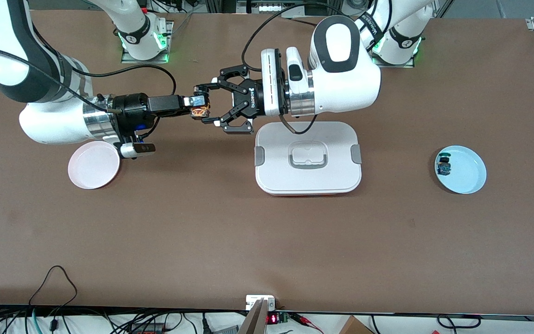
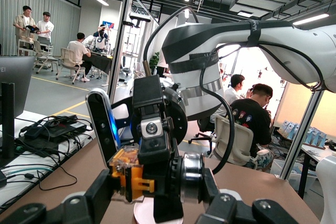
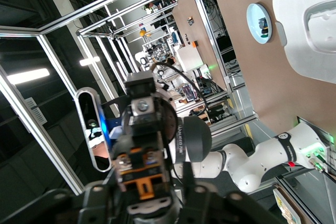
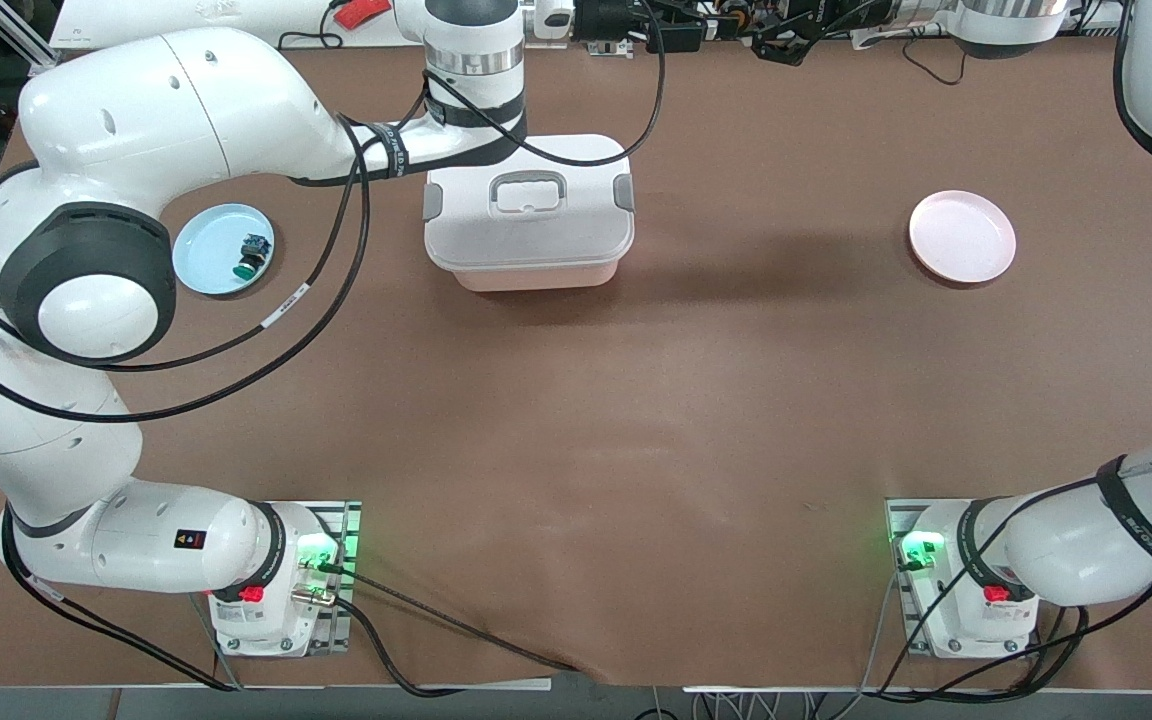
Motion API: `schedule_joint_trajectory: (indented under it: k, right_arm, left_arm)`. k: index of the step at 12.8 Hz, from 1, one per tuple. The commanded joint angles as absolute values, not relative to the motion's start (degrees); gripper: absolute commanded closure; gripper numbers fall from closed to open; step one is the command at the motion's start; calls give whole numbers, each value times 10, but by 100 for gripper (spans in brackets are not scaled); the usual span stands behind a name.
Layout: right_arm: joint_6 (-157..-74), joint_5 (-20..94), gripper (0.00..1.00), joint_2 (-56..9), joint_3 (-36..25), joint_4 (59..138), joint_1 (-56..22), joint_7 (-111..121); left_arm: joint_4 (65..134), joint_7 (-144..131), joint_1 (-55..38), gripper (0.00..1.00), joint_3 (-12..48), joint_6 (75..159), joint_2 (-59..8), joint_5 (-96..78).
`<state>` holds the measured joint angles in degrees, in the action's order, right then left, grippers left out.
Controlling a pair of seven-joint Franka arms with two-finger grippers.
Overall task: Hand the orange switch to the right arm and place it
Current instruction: 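Grasp the orange switch with the right gripper from the left gripper, then move the switch toward the white plate while the left gripper withdraws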
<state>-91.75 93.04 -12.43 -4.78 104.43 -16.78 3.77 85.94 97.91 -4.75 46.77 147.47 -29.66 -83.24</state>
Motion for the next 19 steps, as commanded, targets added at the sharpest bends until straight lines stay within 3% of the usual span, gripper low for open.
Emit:
schedule_joint_trajectory:
  k: [1, 5, 6, 7, 12, 14, 18, 19]
  right_arm:
    - [-912, 933, 93, -120, -51, 1049, -169, 49]
    - [-911, 933, 99, -120, -51, 1047, -170, 50]
    - [-911, 933, 99, -120, -51, 1046, -170, 49]
    - [-911, 933, 99, -119, -51, 1046, -170, 50]
    - [-916, 934, 99, -119, -51, 1046, -173, 52]
    - [-916, 933, 99, -119, -51, 1046, -173, 54]
    - [-916, 925, 100, -124, -53, 1050, -166, 55]
    - [-911, 912, 100, -124, -53, 1053, -157, 55]
  left_arm:
    - [860, 979, -47, 100, 470, 1483, -287, -848]
    - [860, 979, -47, 94, 470, 1483, -287, -848]
    - [860, 976, -47, 78, 470, 1483, -287, -850]
    - [860, 971, -47, 1, 470, 1482, -287, -859]
    - [868, 1000, 9, 0, 465, 1467, -286, -870]
    - [869, 1105, 80, 0, 460, 1396, -306, -870]
    - [855, 1216, 217, 0, 458, 1215, -429, -869]
    - [832, 1213, 229, 0, 429, 1160, -449, -868]
